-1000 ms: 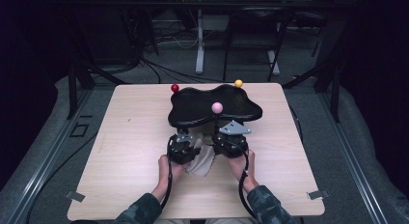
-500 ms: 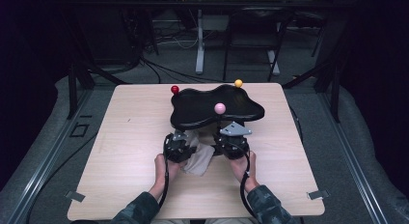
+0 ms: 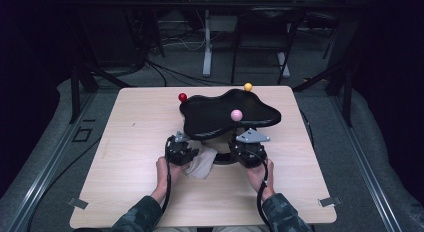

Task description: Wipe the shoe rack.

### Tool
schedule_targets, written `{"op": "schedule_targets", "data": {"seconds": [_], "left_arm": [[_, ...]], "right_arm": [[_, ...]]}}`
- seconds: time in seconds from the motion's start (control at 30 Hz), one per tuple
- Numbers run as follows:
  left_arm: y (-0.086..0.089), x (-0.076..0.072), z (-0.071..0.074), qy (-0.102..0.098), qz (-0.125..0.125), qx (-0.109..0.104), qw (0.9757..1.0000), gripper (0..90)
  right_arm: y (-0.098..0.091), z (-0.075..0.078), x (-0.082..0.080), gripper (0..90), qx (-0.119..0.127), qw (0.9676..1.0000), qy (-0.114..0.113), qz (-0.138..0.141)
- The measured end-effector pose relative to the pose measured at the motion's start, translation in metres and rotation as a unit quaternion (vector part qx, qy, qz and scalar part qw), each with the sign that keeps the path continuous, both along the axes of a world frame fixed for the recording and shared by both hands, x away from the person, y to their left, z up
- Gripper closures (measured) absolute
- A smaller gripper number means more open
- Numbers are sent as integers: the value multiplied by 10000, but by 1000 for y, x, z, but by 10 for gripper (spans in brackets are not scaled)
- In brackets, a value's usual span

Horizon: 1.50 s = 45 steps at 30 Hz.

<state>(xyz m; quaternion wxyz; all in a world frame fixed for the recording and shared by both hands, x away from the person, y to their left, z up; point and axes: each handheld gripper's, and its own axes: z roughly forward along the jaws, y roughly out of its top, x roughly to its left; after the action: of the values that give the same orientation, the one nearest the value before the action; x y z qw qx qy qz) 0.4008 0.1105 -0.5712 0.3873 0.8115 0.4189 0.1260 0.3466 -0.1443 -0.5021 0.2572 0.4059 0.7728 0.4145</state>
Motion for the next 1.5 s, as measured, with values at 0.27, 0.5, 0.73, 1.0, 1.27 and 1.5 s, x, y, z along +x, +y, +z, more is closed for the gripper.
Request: {"op": "schedule_targets", "data": {"seconds": [0.27,0.5,0.73,1.0,1.27,1.5], "left_arm": [[3,5,1,38,24,61,10000,821],[6,9,1,65,63,92,9999,821],[6,16,2,98,129,95,9998,821],[7,21,3,101,155,158,9997,821],[11,26,6,105,212,166,9996,821],[16,28,6,151,251,231,9993,820]], "right_arm": [[-11,1,-4,750,-49,10000,31,1],[-25,2,-8,747,-87,9999,54,-105],[-32,-1,-7,630,-67,9994,70,-334],[-28,-7,-3,745,-145,9992,141,-358],[-39,-6,-5,746,-243,9989,181,-354],[-55,-4,-7,747,-213,9986,365,-327]]}}
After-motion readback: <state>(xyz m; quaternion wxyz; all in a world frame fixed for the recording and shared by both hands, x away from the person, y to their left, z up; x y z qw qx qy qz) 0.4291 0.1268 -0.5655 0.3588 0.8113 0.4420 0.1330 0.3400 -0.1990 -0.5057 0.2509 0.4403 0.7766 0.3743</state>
